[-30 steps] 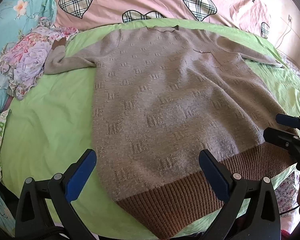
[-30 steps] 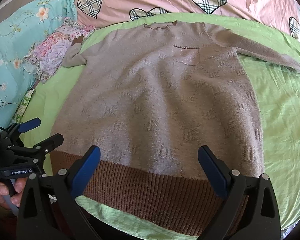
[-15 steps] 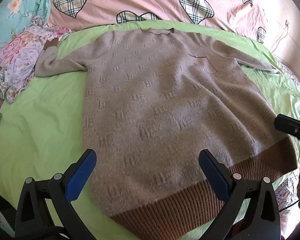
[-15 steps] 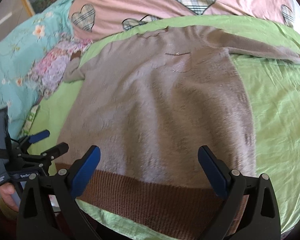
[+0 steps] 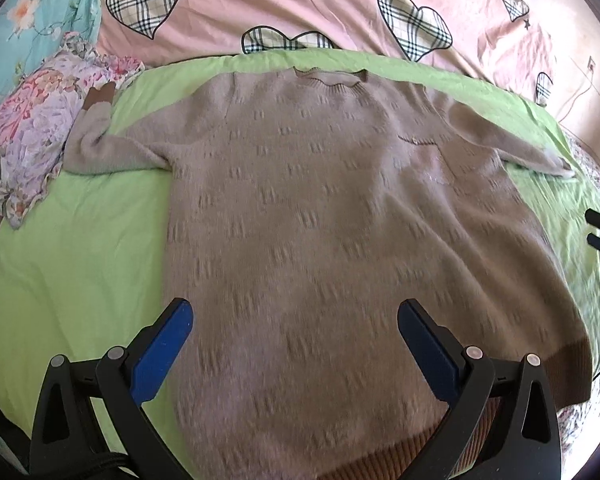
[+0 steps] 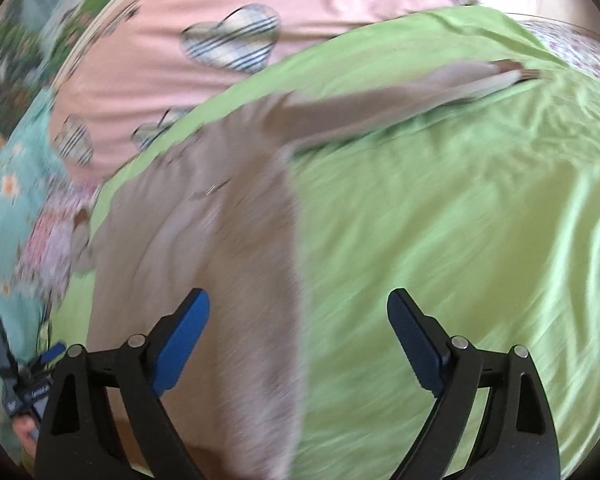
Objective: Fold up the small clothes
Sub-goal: 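Grasp the brown cuff of the grey sweater sleeve with the right gripper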
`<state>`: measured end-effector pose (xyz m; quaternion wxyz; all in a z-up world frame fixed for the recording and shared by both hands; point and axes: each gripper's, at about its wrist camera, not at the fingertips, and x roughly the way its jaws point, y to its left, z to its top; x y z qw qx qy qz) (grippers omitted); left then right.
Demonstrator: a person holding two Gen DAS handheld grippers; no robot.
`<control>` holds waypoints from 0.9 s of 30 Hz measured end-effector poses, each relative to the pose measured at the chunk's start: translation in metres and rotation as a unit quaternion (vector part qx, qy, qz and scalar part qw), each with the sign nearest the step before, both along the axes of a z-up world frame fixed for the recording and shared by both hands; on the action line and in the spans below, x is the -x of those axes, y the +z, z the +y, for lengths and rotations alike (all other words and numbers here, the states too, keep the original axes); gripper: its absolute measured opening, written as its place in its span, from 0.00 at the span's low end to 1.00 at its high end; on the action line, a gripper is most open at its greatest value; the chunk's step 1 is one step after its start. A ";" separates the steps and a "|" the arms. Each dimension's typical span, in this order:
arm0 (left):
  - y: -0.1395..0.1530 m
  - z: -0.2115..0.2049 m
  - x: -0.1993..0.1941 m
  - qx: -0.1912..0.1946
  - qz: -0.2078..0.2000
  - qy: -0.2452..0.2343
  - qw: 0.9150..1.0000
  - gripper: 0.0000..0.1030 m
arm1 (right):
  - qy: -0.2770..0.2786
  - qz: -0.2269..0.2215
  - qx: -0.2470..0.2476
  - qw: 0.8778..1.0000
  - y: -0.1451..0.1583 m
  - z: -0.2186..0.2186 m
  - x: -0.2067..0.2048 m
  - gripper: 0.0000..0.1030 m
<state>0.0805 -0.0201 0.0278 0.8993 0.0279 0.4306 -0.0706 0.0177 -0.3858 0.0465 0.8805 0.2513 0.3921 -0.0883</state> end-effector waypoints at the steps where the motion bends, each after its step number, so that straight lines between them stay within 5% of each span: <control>1: 0.001 -0.002 -0.004 -0.001 0.000 0.001 1.000 0.99 | -0.010 0.001 0.003 1.000 0.000 -0.009 -0.003 0.82; 8: 0.001 -0.013 -0.036 -0.002 0.013 0.002 1.000 0.99 | -0.093 0.000 0.017 0.996 -0.001 -0.100 -0.037 0.69; 16: -0.009 -0.022 -0.066 -0.012 0.035 0.014 0.999 0.99 | -0.221 -0.005 -0.008 0.975 -0.009 -0.237 -0.077 0.57; 20: -0.019 -0.025 -0.079 -0.010 0.052 0.020 0.998 0.99 | -0.247 0.004 -0.013 0.969 -0.019 -0.272 -0.097 0.51; 27: -0.030 -0.037 -0.089 -0.012 0.066 0.011 0.998 0.99 | -0.233 -0.001 -0.008 0.972 -0.019 -0.286 -0.119 0.09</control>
